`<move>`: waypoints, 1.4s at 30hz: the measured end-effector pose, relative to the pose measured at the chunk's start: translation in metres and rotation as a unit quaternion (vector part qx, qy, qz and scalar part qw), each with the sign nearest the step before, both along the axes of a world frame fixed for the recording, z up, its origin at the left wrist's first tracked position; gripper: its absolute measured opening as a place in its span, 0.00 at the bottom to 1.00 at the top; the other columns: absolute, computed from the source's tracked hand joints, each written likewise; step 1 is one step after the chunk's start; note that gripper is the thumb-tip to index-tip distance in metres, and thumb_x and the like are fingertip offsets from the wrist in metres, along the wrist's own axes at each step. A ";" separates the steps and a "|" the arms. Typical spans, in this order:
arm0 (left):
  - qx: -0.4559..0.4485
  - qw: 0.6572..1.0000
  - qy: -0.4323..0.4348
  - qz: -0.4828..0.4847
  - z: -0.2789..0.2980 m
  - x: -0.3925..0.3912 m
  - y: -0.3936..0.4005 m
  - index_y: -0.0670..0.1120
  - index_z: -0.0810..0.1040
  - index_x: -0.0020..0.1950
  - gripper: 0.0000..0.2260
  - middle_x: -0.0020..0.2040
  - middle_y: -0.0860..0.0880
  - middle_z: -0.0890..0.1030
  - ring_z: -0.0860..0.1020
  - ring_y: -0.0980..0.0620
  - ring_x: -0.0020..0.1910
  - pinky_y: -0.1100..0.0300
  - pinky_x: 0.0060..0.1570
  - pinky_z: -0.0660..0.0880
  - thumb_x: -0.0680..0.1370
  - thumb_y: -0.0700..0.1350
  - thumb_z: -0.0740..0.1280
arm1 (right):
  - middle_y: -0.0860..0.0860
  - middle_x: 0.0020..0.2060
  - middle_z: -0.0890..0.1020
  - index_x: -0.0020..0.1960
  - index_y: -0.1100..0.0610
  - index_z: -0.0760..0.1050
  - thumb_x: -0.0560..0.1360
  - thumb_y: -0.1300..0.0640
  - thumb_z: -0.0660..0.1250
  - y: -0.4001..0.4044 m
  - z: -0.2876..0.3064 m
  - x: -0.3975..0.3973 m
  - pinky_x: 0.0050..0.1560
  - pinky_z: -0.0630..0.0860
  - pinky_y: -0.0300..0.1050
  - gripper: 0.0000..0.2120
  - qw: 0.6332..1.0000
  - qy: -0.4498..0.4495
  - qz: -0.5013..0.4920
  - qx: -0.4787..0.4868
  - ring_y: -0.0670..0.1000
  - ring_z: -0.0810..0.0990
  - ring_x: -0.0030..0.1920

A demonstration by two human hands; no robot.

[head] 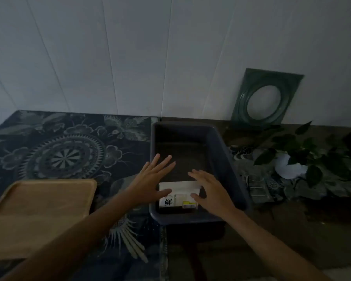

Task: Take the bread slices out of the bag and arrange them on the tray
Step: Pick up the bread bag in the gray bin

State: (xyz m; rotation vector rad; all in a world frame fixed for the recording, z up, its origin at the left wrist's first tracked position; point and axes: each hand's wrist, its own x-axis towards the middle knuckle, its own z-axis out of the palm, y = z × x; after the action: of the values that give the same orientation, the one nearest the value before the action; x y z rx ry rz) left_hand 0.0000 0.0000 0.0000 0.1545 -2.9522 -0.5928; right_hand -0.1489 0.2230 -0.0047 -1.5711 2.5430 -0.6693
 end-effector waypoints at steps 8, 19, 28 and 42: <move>0.091 0.996 -0.007 0.021 -0.026 -0.010 0.025 0.55 0.59 0.81 0.35 0.81 0.59 0.53 0.42 0.49 0.83 0.46 0.79 0.57 0.77 0.51 0.72 | 0.45 0.64 0.78 0.70 0.48 0.76 0.76 0.56 0.73 0.000 -0.018 -0.027 0.61 0.76 0.38 0.22 0.996 -0.024 0.042 -0.068 0.44 0.74 0.65; 0.053 0.984 0.113 0.125 -0.030 -0.002 0.042 0.47 0.83 0.63 0.17 0.65 0.51 0.83 0.77 0.47 0.69 0.47 0.61 0.79 0.75 0.39 0.76 | 0.49 0.52 0.83 0.58 0.58 0.84 0.73 0.64 0.77 -0.008 -0.029 -0.041 0.51 0.80 0.42 0.14 0.983 -0.048 0.094 -0.152 0.48 0.80 0.54; 0.013 0.984 0.148 0.096 -0.023 -0.004 0.027 0.46 0.87 0.53 0.07 0.52 0.48 0.84 0.81 0.48 0.51 0.53 0.46 0.80 0.76 0.42 0.75 | 0.47 0.47 0.84 0.55 0.55 0.85 0.76 0.58 0.72 -0.013 -0.024 -0.046 0.46 0.80 0.43 0.09 0.984 -0.090 0.077 -0.131 0.45 0.79 0.49; -0.069 0.989 0.133 -0.008 -0.018 -0.019 0.013 0.50 0.81 0.64 0.17 0.54 0.51 0.83 0.82 0.51 0.48 0.53 0.49 0.76 0.75 0.46 0.72 | 0.41 0.56 0.82 0.65 0.47 0.78 0.74 0.42 0.73 -0.013 -0.010 -0.050 0.58 0.78 0.40 0.21 0.986 -0.143 0.050 -0.076 0.39 0.79 0.57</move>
State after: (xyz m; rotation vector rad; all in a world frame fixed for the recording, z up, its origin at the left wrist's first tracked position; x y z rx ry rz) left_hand -0.0194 0.0131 -0.0176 0.0348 -2.7244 -0.3761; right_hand -0.1985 0.2104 -0.0144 -1.5081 2.2373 -1.0168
